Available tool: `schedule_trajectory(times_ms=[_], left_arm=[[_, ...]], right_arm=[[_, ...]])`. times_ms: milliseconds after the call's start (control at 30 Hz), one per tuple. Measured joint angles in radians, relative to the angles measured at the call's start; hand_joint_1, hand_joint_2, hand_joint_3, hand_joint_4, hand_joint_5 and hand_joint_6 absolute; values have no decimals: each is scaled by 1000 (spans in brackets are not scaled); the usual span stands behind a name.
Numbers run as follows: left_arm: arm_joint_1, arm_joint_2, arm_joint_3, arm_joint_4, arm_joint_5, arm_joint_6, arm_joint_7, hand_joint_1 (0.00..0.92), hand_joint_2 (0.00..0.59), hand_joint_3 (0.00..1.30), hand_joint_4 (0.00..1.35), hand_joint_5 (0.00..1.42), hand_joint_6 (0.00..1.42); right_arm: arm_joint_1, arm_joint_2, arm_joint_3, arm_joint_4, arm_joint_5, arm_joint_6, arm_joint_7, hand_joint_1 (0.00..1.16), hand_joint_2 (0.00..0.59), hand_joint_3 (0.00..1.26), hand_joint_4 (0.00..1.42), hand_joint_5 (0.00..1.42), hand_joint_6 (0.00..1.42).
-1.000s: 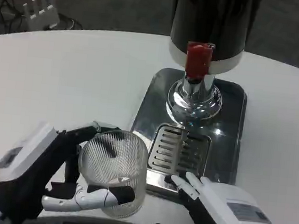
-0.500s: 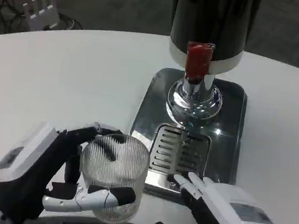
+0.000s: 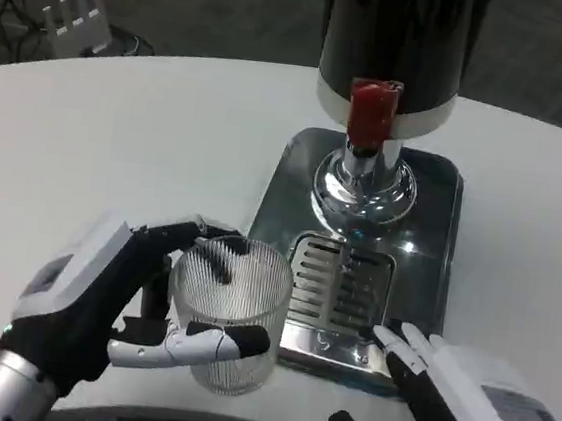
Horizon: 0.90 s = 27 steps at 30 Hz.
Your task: Grasp the cup under the faucet to collect the drink, then remove the cup.
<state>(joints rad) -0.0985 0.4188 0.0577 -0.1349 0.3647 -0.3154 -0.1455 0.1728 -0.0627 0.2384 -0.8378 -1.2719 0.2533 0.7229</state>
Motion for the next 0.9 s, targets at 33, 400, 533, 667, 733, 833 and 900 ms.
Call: schedule_trajectory(times_ms=[33, 400, 533, 667, 733, 833, 900], left_arm=[[-22, -2, -2, 25, 6, 0, 9, 436, 66, 1037, 1098, 1232, 1105], [-218, -3, -36, 241, 77, -7, 83, 440, 62, 1037, 1098, 1245, 1123], [-301, -2, -56, 351, 100, -8, 116, 442, 62, 1037, 1098, 1245, 1126], [-392, -2, -97, 463, 126, -14, 151, 443, 61, 1037, 1098, 1245, 1144], [-425, -4, -118, 505, 141, -17, 165, 443, 61, 1037, 1098, 1245, 1145], [-476, -7, -151, 562, 160, -21, 186, 444, 61, 1037, 1098, 1245, 1146], [-506, -14, -166, 596, 162, -24, 203, 444, 61, 1037, 1098, 1245, 1147]], right_arm=[[6, 3, -4, -3, 1, 0, 0, 311, 430, 83, 0, 0, 0], [28, 10, -29, -41, 10, -1, 0, 313, 430, 86, 0, 0, 0], [38, 7, -43, -67, 19, -4, 0, 314, 430, 91, 0, 0, 0], [68, 7, -41, -83, 21, -15, 2, 315, 430, 93, 0, 0, 0], [76, 7, -41, -93, 23, -19, 3, 315, 430, 94, 0, 0, 0], [91, 9, -43, -110, 26, -26, 3, 315, 430, 94, 0, 0, 0], [100, 9, -48, -113, 36, -27, 3, 315, 430, 94, 0, 0, 0]])
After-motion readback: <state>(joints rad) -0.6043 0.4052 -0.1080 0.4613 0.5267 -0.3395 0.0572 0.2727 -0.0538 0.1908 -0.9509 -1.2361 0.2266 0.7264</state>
